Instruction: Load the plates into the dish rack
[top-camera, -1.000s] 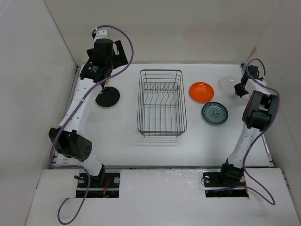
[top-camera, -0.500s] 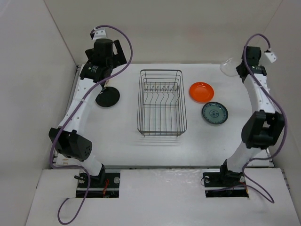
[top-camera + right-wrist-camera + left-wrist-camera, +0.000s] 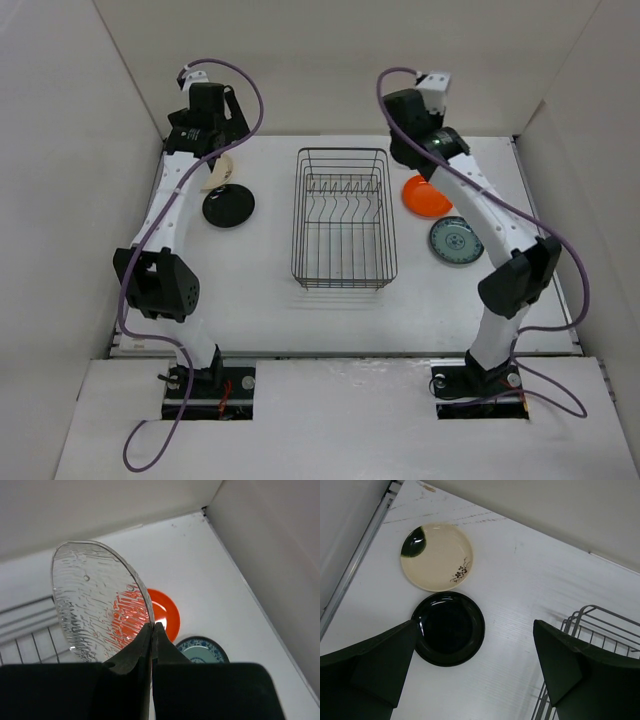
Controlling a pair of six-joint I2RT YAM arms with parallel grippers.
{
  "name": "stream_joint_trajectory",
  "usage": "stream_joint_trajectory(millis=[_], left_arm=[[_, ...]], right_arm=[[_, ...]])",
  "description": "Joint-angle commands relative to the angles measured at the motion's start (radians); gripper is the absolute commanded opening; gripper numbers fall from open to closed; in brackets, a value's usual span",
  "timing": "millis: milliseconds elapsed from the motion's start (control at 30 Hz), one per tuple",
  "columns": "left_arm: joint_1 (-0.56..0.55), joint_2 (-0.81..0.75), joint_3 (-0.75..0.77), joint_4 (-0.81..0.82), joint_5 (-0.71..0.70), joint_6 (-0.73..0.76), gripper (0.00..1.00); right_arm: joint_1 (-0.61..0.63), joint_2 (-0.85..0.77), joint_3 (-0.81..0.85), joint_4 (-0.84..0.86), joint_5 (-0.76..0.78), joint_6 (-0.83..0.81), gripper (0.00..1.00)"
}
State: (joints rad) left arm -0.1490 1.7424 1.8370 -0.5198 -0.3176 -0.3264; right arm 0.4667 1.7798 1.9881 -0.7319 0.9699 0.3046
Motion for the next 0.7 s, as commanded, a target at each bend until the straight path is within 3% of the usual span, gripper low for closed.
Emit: stream_joint_trajectory(millis=[0, 200, 667], left_arm=[[-0.004, -0.058, 0.027, 0.018, 0.017, -0.010, 1.00], [-0.004, -0.081, 0.004, 0.029, 0.017, -0.010, 1.00], [-0.004, -0.090, 0.004, 0.029, 0.048, -0.019, 1.00]], right_arm=[[0.058, 0.046, 0.064, -0.116, 0.076, -0.065, 0.00], [0.128, 0.153, 0.124, -0.162, 0.076, -0.065, 0.00], [0.170, 0.216, 0.124, -0.193, 0.121, -0.012, 0.00]])
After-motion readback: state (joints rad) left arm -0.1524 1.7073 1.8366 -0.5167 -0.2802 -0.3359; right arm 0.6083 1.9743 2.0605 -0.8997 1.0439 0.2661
